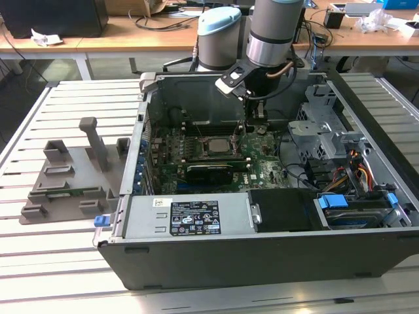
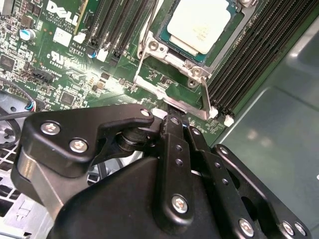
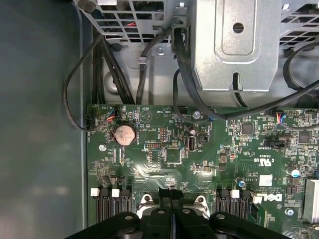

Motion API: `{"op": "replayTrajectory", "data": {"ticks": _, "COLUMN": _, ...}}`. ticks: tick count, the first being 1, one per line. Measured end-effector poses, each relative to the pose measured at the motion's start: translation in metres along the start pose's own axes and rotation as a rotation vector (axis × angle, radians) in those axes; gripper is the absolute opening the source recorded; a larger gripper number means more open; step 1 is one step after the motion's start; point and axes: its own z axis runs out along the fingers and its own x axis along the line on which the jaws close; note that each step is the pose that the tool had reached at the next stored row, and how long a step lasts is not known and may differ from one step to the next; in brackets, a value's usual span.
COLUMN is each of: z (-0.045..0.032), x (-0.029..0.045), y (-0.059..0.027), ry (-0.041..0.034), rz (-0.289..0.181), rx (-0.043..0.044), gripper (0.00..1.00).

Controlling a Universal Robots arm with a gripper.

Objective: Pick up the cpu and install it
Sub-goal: 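Close the cpu cover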

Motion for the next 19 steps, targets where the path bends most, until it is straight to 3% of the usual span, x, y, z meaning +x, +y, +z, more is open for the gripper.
{"op": "replayTrajectory", "data": {"ticks": 19, "z": 0.0012, "x": -0.0002, "y": -0.0140, "ry": 0.0000, "rz": 0.000, "rx": 0.0000, "gripper": 0.11}}
